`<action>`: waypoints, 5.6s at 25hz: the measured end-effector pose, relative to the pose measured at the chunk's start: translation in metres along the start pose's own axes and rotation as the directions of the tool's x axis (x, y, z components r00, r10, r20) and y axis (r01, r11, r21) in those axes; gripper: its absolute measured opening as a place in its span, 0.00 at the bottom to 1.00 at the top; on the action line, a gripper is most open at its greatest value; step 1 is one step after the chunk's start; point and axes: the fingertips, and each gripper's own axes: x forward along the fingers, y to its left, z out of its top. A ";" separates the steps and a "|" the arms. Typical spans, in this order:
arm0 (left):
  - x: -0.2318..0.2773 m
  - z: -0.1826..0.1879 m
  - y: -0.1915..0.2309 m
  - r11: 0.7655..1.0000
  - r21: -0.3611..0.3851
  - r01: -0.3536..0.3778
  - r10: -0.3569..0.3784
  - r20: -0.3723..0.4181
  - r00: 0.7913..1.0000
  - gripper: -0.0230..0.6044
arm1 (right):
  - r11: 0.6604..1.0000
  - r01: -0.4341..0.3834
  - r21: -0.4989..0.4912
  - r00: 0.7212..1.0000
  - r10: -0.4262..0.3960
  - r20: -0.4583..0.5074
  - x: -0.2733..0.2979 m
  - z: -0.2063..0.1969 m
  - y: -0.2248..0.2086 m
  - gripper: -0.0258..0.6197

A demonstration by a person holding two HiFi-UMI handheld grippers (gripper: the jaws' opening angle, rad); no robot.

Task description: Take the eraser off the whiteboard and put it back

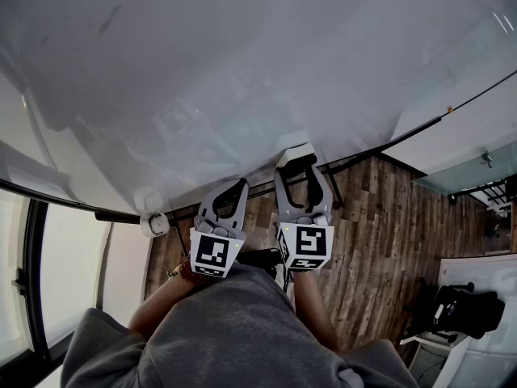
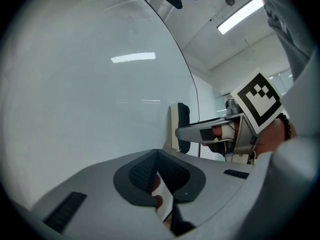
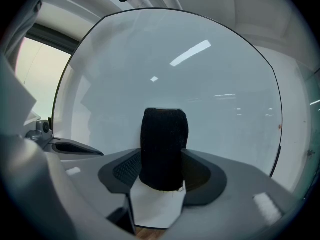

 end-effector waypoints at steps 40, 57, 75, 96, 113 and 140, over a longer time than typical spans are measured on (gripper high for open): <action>0.003 0.002 0.006 1.000 -0.001 -0.001 0.001 0.009 1.000 0.05 | 1.000 0.005 0.018 1.000 -0.005 0.002 0.012 0.001 -0.003 0.42; -0.003 0.000 0.008 1.000 -0.002 -0.012 0.012 0.004 1.000 0.05 | 1.000 0.019 0.018 1.000 -0.020 0.015 0.011 -0.001 -0.005 0.42; -0.011 0.001 0.009 1.000 0.001 -0.028 0.028 0.009 1.000 0.05 | 1.000 0.006 0.016 1.000 -0.006 0.018 0.011 0.000 -0.005 0.42; -0.015 0.002 0.007 1.000 -0.001 -0.030 0.030 0.012 0.999 0.05 | 1.000 0.003 0.021 1.000 -0.003 0.011 0.009 -0.001 -0.006 0.42; -0.018 0.001 0.004 1.000 0.005 -0.024 0.024 0.010 1.000 0.05 | 1.000 0.003 0.030 1.000 -0.003 0.022 0.004 0.000 -0.005 0.41; -0.027 -0.008 -0.012 1.000 0.011 0.018 -0.017 -0.016 1.000 0.05 | 0.998 0.035 0.052 0.999 -0.035 0.008 -0.020 -0.012 -0.006 0.41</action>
